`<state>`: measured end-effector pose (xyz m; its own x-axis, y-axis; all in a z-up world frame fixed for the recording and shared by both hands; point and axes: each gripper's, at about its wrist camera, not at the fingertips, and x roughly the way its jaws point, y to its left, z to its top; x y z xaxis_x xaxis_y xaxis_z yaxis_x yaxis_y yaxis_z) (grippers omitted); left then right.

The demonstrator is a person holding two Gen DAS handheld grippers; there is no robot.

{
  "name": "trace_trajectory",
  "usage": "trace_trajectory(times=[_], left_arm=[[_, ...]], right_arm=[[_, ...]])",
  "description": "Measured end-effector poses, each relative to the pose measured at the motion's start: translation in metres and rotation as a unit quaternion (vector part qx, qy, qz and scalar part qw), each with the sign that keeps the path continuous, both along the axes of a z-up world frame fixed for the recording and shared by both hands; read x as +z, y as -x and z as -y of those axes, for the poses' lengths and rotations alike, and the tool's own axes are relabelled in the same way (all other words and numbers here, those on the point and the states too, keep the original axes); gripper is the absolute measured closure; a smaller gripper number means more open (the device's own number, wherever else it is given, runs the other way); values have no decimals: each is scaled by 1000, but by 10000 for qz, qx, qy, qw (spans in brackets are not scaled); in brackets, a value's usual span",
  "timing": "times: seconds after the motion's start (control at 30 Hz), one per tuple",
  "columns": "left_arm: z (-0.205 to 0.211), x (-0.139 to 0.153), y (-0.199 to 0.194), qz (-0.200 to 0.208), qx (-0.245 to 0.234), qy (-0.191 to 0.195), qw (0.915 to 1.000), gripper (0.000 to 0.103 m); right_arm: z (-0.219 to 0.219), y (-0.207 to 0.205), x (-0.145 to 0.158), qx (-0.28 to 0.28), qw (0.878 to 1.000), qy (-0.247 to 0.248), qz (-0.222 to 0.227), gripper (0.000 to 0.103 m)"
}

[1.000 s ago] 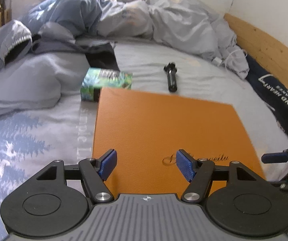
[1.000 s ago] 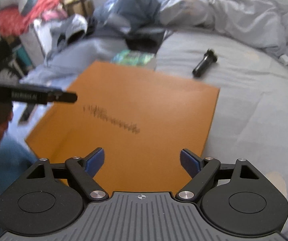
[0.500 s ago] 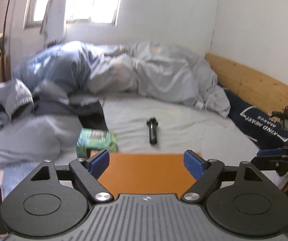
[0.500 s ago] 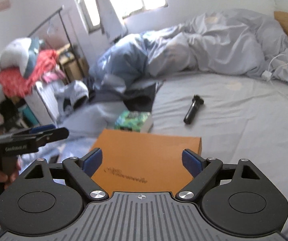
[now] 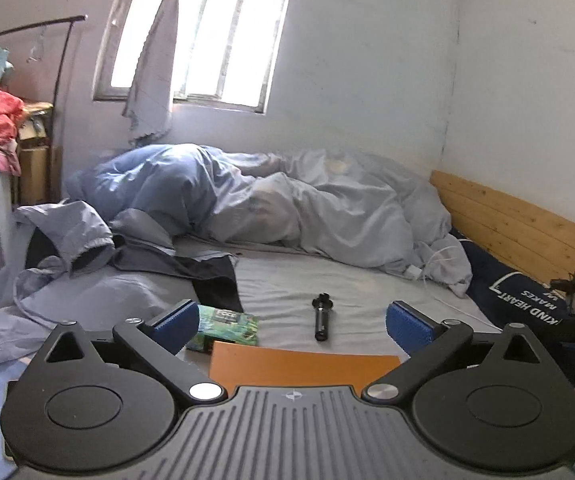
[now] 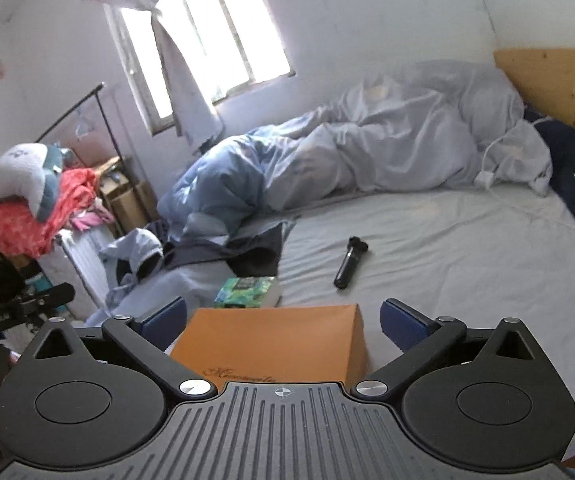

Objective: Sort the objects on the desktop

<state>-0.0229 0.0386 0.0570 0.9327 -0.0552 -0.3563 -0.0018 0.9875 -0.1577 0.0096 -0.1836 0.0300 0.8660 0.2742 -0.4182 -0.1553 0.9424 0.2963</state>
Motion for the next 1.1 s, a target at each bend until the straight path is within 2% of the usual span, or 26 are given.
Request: trace_trajectory(times=[0.13,0.3,0.5,0.73,1.1], left_arm=[[6,-10,4,-203,-122,21,9997,0],[12,-19,7,-281,-34,-184,9994,0],[12,-26,2,-458,21,-185,9988,0],[22,-32,5,-597,-230,-342,9974,0],[24,-37,5,-772,-175,-337,9963,0]], right_arm=[[4,-7,-6,-54,10000,76,-30,0],[10,-16,-14,-123,9998,170,-68,0],[16,-26,-23,-204,9993,284,-114,0],[24,-39,-34,-300,9985,416,-167,0],[-20,4,-34,-243,9983,459,-279,0]])
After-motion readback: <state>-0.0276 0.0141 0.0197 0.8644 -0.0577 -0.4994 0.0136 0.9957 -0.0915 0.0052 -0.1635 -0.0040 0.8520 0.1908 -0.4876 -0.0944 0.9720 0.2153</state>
